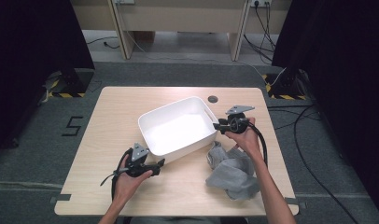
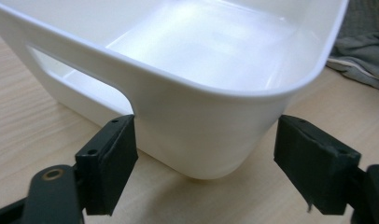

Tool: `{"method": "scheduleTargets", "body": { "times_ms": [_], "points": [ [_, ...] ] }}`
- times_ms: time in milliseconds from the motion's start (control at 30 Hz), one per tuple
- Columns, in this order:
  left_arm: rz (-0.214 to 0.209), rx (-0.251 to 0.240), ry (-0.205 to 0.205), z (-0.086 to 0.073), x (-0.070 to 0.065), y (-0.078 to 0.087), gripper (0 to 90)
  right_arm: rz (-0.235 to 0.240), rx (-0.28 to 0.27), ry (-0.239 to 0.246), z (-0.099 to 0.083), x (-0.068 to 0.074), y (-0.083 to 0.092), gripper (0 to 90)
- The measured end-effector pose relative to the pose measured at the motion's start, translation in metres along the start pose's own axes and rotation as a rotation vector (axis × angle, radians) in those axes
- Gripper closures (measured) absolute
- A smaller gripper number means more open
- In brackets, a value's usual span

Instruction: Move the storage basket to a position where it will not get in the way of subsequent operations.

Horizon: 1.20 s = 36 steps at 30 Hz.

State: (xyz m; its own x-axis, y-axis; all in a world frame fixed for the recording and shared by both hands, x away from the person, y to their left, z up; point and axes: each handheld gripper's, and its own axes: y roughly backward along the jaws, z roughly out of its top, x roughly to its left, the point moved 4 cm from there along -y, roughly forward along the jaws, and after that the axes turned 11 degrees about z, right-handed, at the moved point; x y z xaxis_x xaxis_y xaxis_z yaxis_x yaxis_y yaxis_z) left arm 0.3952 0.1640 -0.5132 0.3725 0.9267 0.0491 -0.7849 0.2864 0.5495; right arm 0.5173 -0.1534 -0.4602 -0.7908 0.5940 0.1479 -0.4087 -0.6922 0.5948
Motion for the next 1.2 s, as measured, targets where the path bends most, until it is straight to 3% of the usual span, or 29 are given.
{"method": "scheduleTargets", "body": {
  "times_ms": [200, 267, 467, 667, 867, 933, 1200],
  "points": [
    [0.012, -0.001, 0.033, 0.008, 0.009, -0.013, 27.1, -0.007, -0.022, -0.011, -0.002, -0.004, 0.003, 51.4],
    [0.014, 0.004, 0.044, 0.012, 0.014, -0.021, 25.9, 0.012, -0.056, -0.021, -0.004, -0.004, 0.009, 45.0],
    [0.022, 0.016, 0.046, 0.021, 0.017, -0.033, 26.5, 0.046, -0.063, 0.004, -0.009, -0.002, 0.018, 40.6],
    [0.020, 0.022, 0.044, 0.035, 0.013, -0.051, 27.6, 0.022, -0.009, 0.010, -0.017, -0.006, 0.015, 41.9],
    [0.016, 0.023, 0.036, 0.046, 0.015, -0.064, 27.9, 0.002, 0.003, -0.009, -0.018, -0.014, 0.010, 43.9],
    [0.005, 0.016, 0.056, 0.050, 0.017, -0.071, 27.7, -0.009, -0.001, -0.024, -0.018, -0.019, 0.008, 44.2],
    [0.025, 0.017, 0.064, 0.072, 0.023, -0.096, 28.5, -0.052, -0.003, -0.067, -0.017, -0.032, 0.000, 44.6]
  ]
}}
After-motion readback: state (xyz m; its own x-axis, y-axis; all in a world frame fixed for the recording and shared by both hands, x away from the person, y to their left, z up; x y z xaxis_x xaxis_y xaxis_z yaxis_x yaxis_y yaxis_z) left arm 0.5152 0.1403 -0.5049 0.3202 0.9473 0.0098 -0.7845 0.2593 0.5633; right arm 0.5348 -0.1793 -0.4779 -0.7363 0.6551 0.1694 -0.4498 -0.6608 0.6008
